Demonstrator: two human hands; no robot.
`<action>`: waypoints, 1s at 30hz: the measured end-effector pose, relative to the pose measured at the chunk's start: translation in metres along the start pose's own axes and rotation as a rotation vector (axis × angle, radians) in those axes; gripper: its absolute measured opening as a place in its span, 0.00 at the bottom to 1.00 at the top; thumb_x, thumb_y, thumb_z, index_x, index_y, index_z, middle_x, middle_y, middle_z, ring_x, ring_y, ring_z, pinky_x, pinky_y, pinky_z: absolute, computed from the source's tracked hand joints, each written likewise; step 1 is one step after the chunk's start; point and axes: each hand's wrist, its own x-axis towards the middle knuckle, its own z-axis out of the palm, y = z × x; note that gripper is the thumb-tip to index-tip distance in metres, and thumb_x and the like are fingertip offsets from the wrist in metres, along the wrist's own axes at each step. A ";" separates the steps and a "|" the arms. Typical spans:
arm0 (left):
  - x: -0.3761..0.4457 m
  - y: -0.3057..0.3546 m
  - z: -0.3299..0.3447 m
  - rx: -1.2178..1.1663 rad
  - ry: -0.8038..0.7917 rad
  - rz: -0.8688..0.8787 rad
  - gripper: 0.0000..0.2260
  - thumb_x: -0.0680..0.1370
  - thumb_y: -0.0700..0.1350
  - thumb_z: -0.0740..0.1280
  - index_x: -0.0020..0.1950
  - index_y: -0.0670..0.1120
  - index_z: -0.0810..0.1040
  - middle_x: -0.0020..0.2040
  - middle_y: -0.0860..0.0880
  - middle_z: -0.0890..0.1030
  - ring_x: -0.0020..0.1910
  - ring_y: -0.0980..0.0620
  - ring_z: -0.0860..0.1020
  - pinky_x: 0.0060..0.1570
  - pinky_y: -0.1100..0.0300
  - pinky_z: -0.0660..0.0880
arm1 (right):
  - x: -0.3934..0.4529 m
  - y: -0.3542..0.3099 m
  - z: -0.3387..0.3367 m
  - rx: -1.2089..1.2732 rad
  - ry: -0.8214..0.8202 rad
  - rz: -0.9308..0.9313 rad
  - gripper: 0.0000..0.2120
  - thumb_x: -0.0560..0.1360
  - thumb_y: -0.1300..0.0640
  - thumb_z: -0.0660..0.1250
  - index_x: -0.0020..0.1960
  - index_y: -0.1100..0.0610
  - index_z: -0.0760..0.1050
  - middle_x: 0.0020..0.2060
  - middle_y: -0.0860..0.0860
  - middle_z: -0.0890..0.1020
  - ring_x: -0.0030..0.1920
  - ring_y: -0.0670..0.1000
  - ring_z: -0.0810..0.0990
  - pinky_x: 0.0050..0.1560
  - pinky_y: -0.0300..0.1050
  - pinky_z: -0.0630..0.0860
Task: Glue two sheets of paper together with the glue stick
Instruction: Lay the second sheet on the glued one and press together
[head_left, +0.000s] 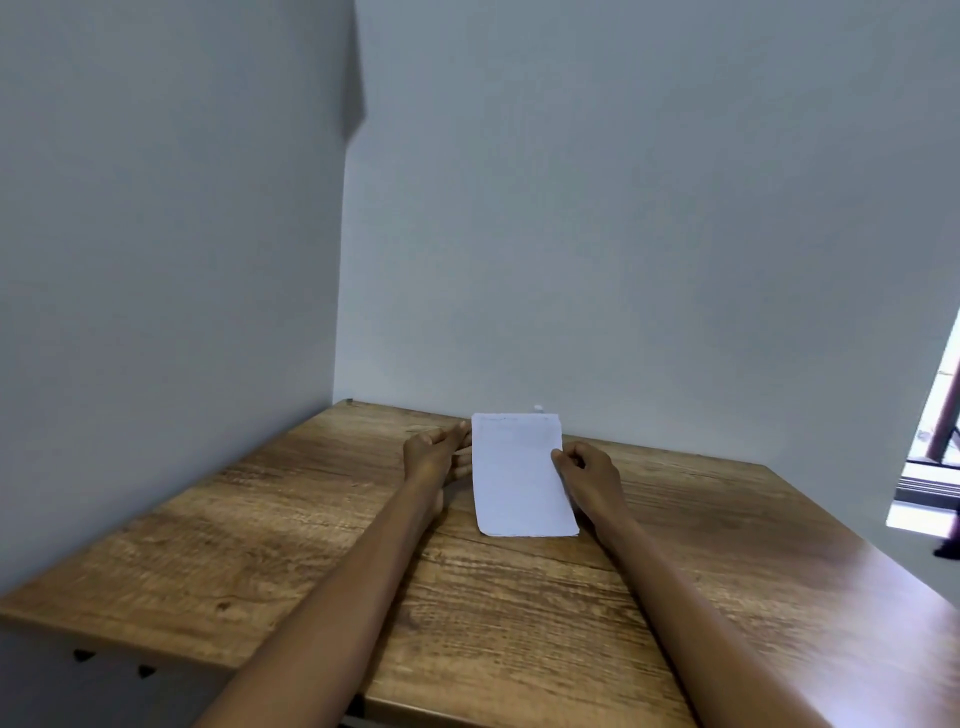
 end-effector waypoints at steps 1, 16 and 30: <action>0.000 0.000 -0.001 0.007 0.004 0.001 0.05 0.77 0.40 0.67 0.42 0.41 0.80 0.37 0.44 0.80 0.32 0.50 0.76 0.28 0.62 0.78 | 0.000 0.000 0.000 0.002 -0.003 0.000 0.09 0.78 0.56 0.61 0.44 0.58 0.76 0.41 0.50 0.80 0.41 0.49 0.77 0.41 0.44 0.72; -0.004 0.003 0.000 0.094 -0.022 -0.065 0.09 0.77 0.38 0.66 0.38 0.41 0.79 0.25 0.50 0.81 0.23 0.56 0.79 0.23 0.65 0.75 | -0.004 -0.003 0.000 0.216 -0.130 0.053 0.08 0.76 0.59 0.57 0.44 0.51 0.73 0.42 0.50 0.81 0.42 0.50 0.80 0.39 0.45 0.73; -0.004 0.000 0.002 0.160 0.000 -0.062 0.05 0.77 0.39 0.66 0.43 0.41 0.78 0.35 0.47 0.82 0.21 0.58 0.78 0.21 0.66 0.74 | -0.006 -0.006 0.002 0.351 -0.119 0.042 0.10 0.75 0.66 0.55 0.37 0.55 0.65 0.35 0.51 0.73 0.36 0.50 0.73 0.36 0.44 0.65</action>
